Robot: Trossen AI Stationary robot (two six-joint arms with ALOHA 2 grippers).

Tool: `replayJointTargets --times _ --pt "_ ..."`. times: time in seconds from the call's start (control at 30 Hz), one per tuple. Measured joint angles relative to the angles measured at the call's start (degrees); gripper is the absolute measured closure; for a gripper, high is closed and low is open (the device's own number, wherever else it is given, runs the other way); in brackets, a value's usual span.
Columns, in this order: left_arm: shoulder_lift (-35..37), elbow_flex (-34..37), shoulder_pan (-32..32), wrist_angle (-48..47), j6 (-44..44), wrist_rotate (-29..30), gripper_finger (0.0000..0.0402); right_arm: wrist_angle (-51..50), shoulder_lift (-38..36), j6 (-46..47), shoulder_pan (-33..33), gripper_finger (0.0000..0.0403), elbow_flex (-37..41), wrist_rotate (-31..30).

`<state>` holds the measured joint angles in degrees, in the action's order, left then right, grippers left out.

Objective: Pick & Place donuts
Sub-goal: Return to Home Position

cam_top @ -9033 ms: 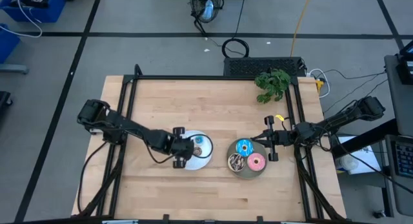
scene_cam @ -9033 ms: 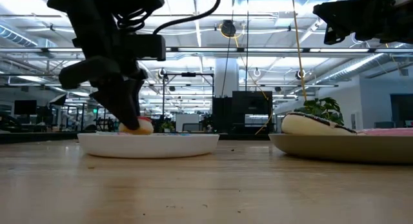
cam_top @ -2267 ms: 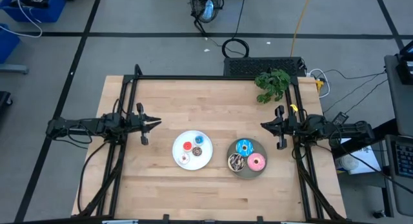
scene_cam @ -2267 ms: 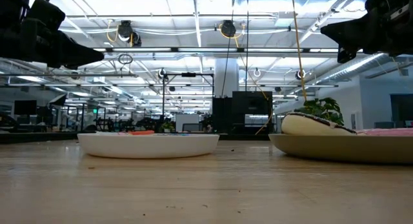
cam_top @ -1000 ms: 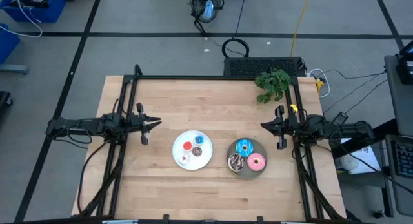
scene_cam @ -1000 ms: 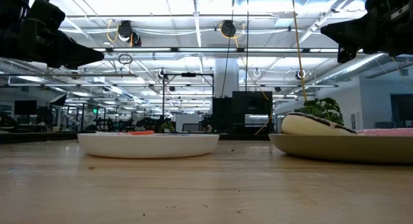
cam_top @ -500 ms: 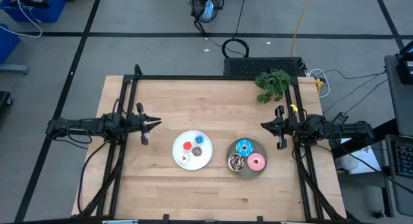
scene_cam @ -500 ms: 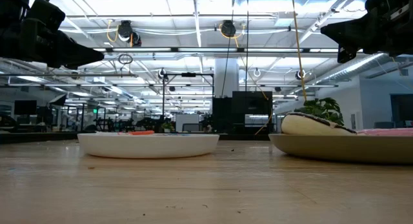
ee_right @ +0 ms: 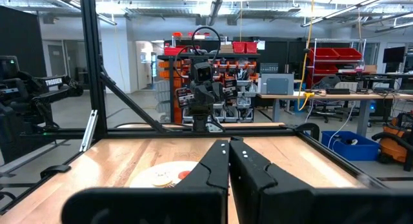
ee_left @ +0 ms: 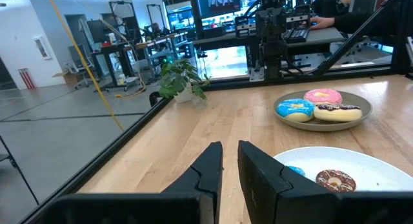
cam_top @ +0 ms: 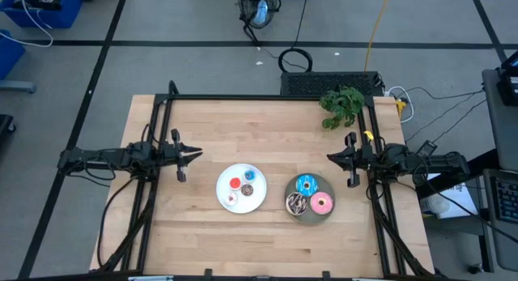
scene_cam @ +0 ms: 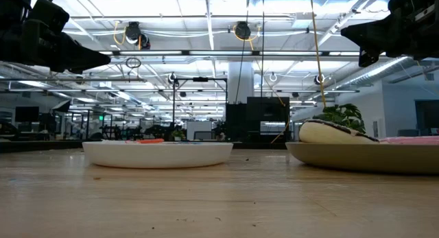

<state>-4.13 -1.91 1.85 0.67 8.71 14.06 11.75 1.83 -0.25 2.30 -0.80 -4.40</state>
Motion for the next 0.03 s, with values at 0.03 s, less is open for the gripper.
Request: replayJointTargets --times 0.03 --pt "0.0 0.0 0.0 0.0 0.0 0.0 0.0346 0.0 0.0 0.0 0.0 0.0403 0.0 0.0"
